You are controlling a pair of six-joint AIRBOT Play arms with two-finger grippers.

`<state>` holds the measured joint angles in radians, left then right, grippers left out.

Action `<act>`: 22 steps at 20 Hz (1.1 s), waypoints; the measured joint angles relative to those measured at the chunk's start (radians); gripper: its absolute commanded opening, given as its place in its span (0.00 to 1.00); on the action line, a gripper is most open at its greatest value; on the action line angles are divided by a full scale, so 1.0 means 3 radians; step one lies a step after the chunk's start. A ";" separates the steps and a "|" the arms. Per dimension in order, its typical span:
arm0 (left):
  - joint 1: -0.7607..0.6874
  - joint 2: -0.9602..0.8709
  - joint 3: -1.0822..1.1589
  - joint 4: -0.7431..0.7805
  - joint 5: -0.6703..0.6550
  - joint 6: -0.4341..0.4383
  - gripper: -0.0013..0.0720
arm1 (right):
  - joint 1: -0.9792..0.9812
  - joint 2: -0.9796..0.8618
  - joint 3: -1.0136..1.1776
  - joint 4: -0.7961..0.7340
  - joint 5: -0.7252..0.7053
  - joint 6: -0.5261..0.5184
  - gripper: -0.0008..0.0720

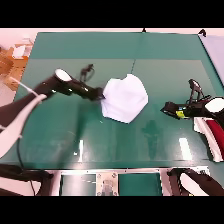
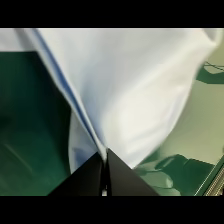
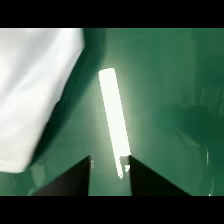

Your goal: Fold the shirts.

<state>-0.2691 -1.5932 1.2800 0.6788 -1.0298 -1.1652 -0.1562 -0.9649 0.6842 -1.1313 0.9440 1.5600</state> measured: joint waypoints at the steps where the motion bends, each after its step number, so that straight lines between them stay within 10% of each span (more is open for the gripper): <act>1: 0.0114 0.0120 0.0039 0.0071 -0.0089 -0.0010 0.05 | -0.0066 -0.0062 0.0003 0.0092 -0.0023 -0.0078 0.44; 7: 0.0614 0.0477 0.0088 0.0492 -0.0594 -0.0036 0.05 | -0.0120 -0.0729 0.0011 0.1227 -0.0215 -0.0776 0.60; 17: 0.0725 0.0534 0.0061 0.0765 -0.0738 0.0013 0.05 | 0.0763 -0.1943 0.0706 0.2613 -0.0682 -0.1414 0.58; 20: 0.0727 0.0535 0.0061 0.0791 -0.0734 0.0043 0.05 | 0.0917 -0.2232 0.1076 0.2692 -0.0710 -0.1404 0.11; 22: 0.0729 0.0537 0.0061 0.0825 -0.0731 0.0061 0.05 | 0.0954 -0.2336 0.1240 0.2715 -0.0707 -0.1391 0.03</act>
<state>-0.0505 -1.4322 1.2984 0.9264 -1.2491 -1.1469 0.1299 -1.6657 1.0561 -0.3168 0.7319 1.1427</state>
